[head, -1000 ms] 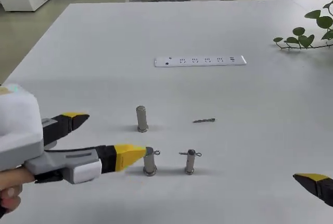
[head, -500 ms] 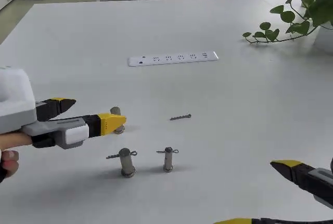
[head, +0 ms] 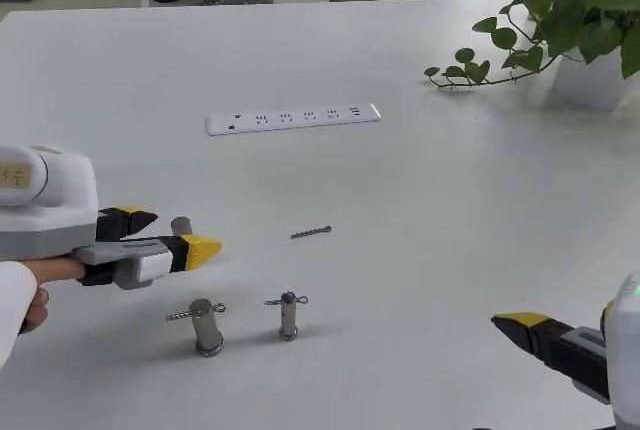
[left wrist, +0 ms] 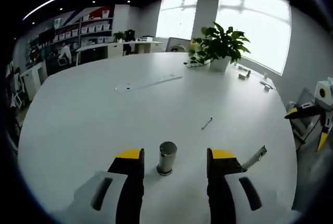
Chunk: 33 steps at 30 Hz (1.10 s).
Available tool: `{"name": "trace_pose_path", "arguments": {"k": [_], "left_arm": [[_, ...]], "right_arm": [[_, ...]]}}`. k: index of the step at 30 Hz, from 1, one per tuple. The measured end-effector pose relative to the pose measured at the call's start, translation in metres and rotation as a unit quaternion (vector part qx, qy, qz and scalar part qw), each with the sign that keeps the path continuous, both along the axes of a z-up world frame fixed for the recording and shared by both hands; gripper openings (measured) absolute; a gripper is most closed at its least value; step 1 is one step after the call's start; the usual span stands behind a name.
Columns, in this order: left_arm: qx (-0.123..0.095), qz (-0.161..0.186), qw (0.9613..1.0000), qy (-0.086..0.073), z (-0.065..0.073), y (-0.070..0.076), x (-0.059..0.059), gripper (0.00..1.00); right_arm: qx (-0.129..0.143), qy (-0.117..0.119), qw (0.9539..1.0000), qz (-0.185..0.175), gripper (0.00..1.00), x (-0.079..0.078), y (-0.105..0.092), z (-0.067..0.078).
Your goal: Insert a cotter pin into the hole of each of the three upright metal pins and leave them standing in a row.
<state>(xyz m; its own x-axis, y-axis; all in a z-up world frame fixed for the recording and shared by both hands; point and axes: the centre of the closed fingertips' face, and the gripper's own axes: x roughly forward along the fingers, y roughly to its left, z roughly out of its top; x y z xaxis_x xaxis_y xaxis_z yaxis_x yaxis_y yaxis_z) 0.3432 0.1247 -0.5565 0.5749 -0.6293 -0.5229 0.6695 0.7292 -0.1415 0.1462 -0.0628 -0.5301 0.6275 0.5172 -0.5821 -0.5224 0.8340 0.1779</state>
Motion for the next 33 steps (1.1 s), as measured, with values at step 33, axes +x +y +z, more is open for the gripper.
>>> {"name": "trace_pose_path", "arguments": {"k": [33], "left_arm": [[0.012,0.073,0.9972,-0.013,0.011,0.032,0.020,0.09]], "right_arm": [[0.002,0.002,1.0000,-0.007,0.94,-0.001,-0.004,-0.001]]}}
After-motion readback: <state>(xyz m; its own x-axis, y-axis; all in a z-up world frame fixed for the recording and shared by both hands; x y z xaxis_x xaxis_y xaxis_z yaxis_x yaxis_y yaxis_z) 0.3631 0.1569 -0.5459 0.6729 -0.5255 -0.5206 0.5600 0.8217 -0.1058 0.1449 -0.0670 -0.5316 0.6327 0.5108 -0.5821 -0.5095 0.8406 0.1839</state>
